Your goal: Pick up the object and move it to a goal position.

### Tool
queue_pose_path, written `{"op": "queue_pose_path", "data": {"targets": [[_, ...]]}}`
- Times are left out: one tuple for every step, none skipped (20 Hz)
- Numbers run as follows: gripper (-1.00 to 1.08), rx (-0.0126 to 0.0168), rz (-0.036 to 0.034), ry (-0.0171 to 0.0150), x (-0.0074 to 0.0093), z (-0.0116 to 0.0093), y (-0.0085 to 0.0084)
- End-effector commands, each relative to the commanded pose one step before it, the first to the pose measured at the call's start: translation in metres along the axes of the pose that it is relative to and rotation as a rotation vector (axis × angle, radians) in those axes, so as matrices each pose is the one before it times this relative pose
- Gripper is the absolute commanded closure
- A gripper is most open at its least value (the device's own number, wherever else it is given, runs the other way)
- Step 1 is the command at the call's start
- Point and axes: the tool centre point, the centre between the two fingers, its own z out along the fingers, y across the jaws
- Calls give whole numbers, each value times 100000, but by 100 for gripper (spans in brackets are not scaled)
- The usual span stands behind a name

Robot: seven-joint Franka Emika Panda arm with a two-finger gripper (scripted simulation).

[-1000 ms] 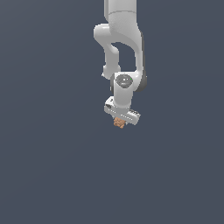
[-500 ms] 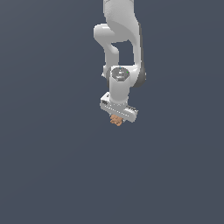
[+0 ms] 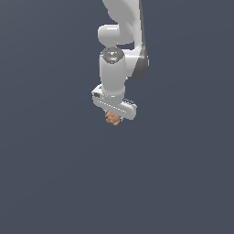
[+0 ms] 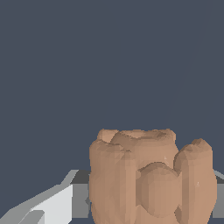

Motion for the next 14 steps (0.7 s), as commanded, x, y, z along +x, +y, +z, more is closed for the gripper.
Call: {"op": "queue_pose_path", "data": {"targets": [[108, 0, -5, -30, 1034, -2562, 950], [108, 0, 0, 0, 423, -1000, 359], [108, 0, 0, 0, 423, -996, 357], [108, 0, 0, 0, 423, -993, 355], [108, -10, 39, -28, 439, -973, 371], [108, 0, 0, 0, 424, -987, 351], [108, 0, 0, 0, 424, -984, 350], [108, 0, 0, 0, 425, -981, 348], [108, 0, 0, 0, 426, -977, 346], [108, 0, 0, 0, 427, -974, 344], [108, 0, 0, 0, 428, -970, 342], [108, 0, 0, 0, 428, -966, 340], [108, -48, -5, -3, 429, -950, 321], [108, 0, 0, 0, 426, -949, 333]]}}
